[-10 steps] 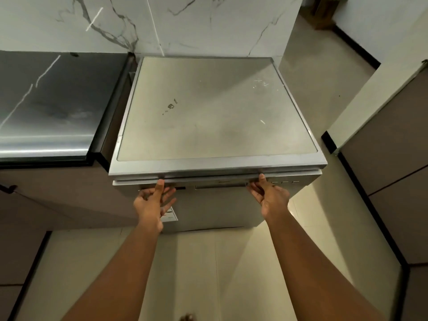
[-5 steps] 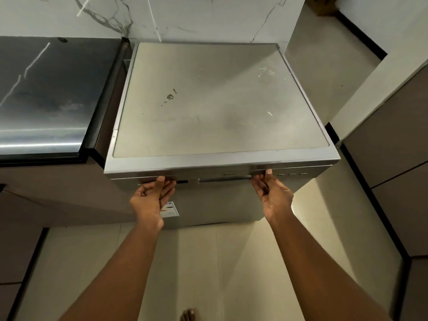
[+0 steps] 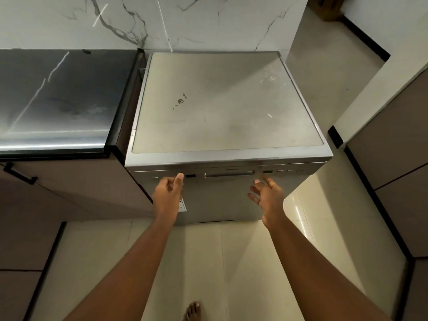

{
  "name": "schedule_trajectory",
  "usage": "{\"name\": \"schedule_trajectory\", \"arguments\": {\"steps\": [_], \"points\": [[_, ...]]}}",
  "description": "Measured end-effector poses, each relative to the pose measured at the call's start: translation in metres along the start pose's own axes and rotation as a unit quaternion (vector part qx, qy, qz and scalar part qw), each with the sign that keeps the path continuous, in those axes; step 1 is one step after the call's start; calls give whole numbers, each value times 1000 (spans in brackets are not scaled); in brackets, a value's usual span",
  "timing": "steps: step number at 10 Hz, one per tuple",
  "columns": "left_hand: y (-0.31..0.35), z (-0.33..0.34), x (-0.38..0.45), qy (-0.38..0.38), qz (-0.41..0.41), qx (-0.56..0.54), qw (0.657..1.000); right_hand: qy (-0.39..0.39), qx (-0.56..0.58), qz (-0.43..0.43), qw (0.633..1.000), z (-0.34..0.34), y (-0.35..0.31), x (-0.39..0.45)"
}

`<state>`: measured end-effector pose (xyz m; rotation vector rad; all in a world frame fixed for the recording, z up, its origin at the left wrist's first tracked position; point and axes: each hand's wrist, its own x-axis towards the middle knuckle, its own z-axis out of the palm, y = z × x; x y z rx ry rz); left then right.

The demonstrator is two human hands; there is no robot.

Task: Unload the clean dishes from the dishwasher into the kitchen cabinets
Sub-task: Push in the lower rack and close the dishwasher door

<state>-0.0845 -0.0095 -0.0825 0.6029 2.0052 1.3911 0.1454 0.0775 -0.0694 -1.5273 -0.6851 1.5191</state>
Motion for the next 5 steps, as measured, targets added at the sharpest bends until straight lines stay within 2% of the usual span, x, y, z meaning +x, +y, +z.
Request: {"name": "schedule_trajectory", "arguments": {"steps": [1, 2, 3, 4, 5], "points": [[16, -4, -22, -41, 74, 108, 991, -17, -98, -56, 993, -2, 1, -17], [32, -16, -41, -82, 113, 164, 976, -41, -187, -128, 973, -6, -10, -40], [61, -35, -71, -93, 142, 242, 955, -52, -267, -198, 942, -13, -36, -73], [103, -57, -118, -71, 205, 373, 902, -69, -324, -269, 904, -30, -60, -113], [149, -81, -159, -27, 239, 441, 865, -76, -384, -335, 857, -41, -89, -147]]}}
